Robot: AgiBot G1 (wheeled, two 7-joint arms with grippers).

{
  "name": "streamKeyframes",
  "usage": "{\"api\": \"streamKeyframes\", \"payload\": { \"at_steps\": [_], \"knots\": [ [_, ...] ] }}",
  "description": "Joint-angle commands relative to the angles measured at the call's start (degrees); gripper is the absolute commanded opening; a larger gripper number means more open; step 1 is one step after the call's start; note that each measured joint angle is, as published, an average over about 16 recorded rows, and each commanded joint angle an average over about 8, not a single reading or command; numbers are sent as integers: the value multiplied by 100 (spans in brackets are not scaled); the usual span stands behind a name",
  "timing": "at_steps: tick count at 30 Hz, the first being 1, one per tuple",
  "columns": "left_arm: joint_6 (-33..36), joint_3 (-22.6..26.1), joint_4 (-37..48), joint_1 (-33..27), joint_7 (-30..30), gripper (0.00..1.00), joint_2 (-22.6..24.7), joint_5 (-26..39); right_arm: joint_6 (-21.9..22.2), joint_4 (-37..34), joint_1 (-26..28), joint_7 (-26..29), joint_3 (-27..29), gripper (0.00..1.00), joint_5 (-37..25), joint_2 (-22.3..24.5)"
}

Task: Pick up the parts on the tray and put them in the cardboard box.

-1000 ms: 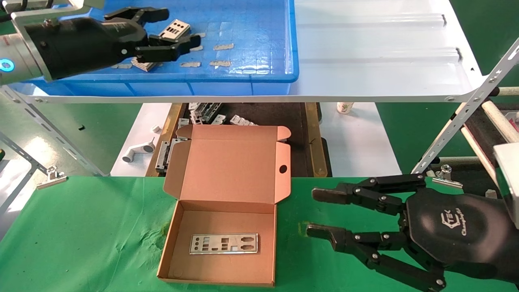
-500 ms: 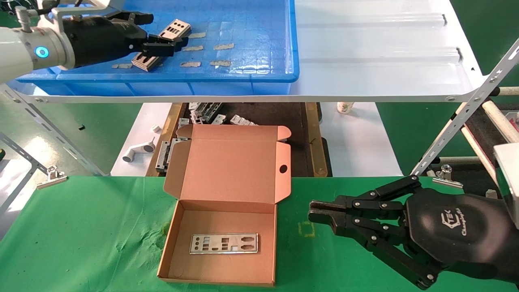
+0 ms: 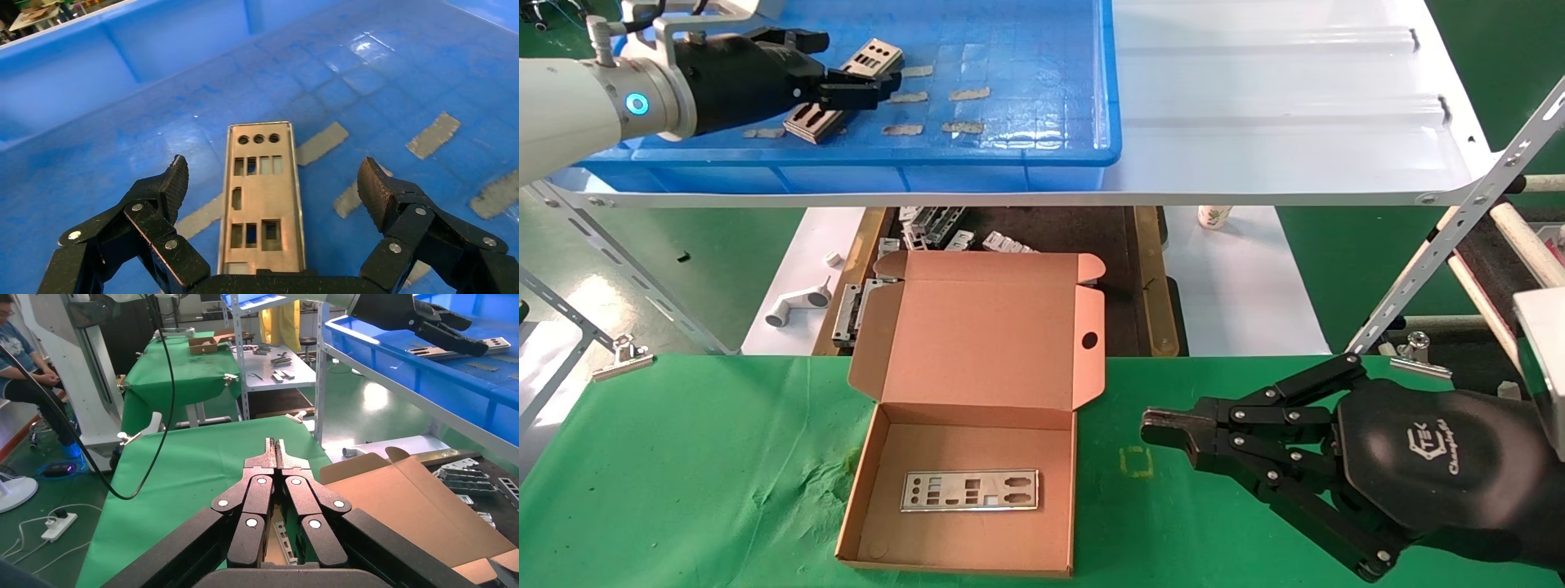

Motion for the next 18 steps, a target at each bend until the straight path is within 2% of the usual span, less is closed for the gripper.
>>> {"api": "streamKeyframes", "payload": {
  "at_steps": [1,4,18],
  "knots": [
    [-46,-8,45,-13,-15,7,17,-11,0,0,0,0,0,0,0,0],
    [-55,-20,76,-20,-39,0,35,-28,0,0,0,0,0,0,0,0],
    [-65,-19,146,-17,-129,0,49,-27,0,0,0,0,0,0,0,0]
  ]
}}
